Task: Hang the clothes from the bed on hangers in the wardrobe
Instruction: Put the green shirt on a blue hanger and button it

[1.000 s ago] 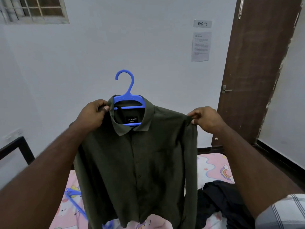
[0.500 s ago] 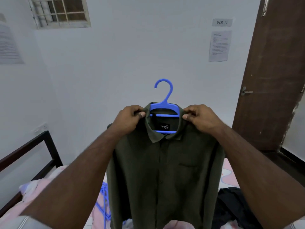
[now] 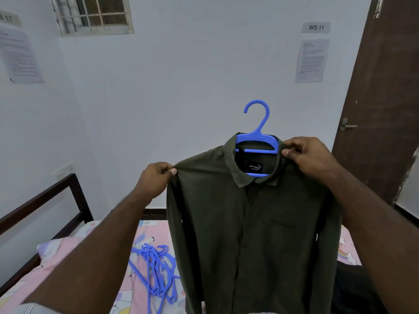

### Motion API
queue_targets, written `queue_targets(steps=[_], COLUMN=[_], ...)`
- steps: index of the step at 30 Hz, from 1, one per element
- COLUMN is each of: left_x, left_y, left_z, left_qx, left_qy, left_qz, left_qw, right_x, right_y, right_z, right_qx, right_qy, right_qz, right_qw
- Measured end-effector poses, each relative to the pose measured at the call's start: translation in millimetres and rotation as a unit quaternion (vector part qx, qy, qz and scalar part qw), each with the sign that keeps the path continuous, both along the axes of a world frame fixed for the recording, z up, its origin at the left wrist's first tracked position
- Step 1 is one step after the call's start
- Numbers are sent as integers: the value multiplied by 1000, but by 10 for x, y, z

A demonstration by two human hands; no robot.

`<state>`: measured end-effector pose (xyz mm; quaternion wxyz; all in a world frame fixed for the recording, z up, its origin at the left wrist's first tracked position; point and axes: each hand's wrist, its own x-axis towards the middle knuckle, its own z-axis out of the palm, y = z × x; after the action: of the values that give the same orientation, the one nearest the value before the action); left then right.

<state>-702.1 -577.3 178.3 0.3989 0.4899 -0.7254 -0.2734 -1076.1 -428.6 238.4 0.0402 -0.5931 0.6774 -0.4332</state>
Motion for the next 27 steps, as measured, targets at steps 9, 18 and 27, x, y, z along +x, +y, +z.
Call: queue_targets(steps=[9, 18, 27], left_x=[-82, -406, -888], left_y=[-11, 239, 406], left_z=[215, 225, 284], left_qx=[-48, -139, -147], left_qy=[31, -40, -98], left_qz=[65, 75, -86], left_qw=[996, 987, 981], right_x=[-83, 49, 280], right_y=[85, -11, -37], right_z=[-2, -88, -79], right_qx=[-10, 2, 20], right_qy=[-43, -23, -30], right_qz=[38, 11, 41], right_qw=[998, 1000, 999])
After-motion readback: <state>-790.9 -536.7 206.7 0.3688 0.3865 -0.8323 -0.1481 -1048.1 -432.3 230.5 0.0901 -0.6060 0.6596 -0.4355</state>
